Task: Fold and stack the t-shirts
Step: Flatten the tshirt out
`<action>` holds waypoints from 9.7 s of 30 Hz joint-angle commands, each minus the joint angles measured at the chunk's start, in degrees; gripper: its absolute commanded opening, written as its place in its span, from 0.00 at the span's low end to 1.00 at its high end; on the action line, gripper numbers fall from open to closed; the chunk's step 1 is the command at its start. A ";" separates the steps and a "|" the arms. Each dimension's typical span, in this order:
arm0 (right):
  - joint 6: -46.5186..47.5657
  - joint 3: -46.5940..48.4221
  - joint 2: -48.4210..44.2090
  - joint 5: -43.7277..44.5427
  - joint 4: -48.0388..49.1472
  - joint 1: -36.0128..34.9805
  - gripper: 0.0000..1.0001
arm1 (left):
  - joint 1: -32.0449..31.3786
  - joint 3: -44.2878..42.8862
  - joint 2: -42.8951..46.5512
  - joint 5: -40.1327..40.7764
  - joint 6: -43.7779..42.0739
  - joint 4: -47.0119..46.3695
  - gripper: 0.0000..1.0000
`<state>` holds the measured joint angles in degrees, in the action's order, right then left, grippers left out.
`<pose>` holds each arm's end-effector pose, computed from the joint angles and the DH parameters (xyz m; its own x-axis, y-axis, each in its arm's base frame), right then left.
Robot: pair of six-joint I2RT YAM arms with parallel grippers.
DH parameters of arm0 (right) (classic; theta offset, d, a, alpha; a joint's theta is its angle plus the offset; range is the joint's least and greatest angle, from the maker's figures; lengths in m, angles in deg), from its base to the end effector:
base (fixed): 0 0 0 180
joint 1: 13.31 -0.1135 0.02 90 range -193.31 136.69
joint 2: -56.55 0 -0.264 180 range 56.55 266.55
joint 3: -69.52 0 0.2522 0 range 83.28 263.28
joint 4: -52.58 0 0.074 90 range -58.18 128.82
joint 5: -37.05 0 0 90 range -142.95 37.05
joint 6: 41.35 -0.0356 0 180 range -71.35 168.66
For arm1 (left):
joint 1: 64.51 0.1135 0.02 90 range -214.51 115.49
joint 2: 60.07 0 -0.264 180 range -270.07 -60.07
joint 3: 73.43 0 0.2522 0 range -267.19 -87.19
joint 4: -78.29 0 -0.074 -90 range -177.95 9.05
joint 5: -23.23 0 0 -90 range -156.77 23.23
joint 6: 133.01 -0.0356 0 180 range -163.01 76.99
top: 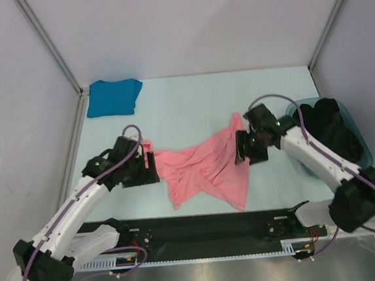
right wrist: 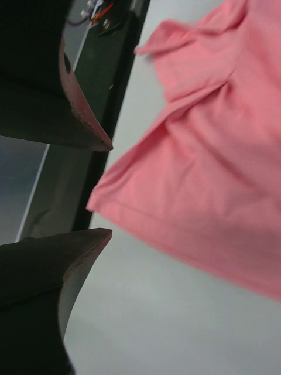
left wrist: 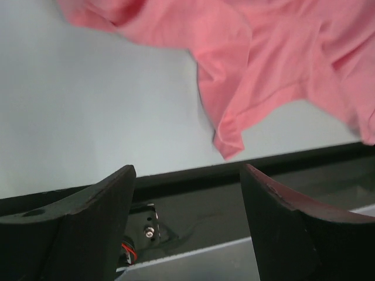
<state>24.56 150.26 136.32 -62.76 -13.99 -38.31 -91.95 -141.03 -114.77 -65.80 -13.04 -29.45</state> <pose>0.2424 0.1197 0.2782 -0.9495 0.0010 -0.3138 -0.1015 0.9452 0.3103 0.1504 -0.0774 0.2910 -0.8878 -0.1018 -0.4488 0.0111 0.9702 -0.2420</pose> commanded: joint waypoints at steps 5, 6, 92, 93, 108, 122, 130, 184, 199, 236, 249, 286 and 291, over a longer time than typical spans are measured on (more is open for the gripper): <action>-10.70 -21.26 -17.70 -2.85 2.02 -3.74 0.60 | -8.06 13.49 -4.98 -11.86 11.58 -12.87 0.80; -12.53 -22.93 -20.85 -2.94 1.93 -4.36 0.59 | -8.15 14.72 -5.33 -12.31 12.29 -15.84 0.79; -20.46 -30.59 -12.26 -0.66 10.19 -13.32 0.57 | 5.64 -1.52 -26.97 10.98 -9.23 -19.40 0.00; -20.64 -31.03 -12.35 -0.57 10.10 -13.76 0.57 | 5.82 -1.79 -25.82 11.59 -9.15 -18.78 0.00; -20.81 -24.45 -7.97 3.39 8.70 -12.80 0.51 | 8.37 -3.37 5.64 23.45 0.17 0.21 0.00; -20.72 -25.93 -3.21 2.95 8.95 -12.54 0.50 | 8.37 -8.21 24.02 20.13 5.18 8.73 0.00; -22.22 -28.04 -0.93 2.24 13.53 -12.45 0.47 | 8.37 -9.09 29.73 11.08 4.13 9.09 0.02; -2.71 28.47 34.14 4.00 1.84 17.26 0.62 | 14.26 -39.76 -67.56 -2.81 -13.46 -20.26 0.61; -0.51 27.76 38.97 4.26 3.42 20.07 0.59 | 23.39 -17.36 -50.96 2.53 -11.52 -22.99 0.01; 2.48 20.62 32.81 7.78 2.72 21.57 0.12 | 20.06 -34.48 -50.24 -5.72 -10.64 -24.84 0.63; 3.09 35.58 39.94 7.69 1.49 21.65 0.11 | 19.09 -20.35 -42.96 5.62 -9.77 -17.64 0.81; 1.16 79.18 62.98 3.03 2.47 26.66 0.49 | 19.88 -63.79 -68.04 4.64 -8.17 -12.79 0.85; 1.95 67.54 54.28 6.63 -3.16 25.87 0.54 | 20.32 -46.21 -53.87 6.24 -9.59 -15.78 0.82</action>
<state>26.24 222.67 198.09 -57.99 -11.87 -11.53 -72.32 -194.21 -180.75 -62.37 -21.08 -44.37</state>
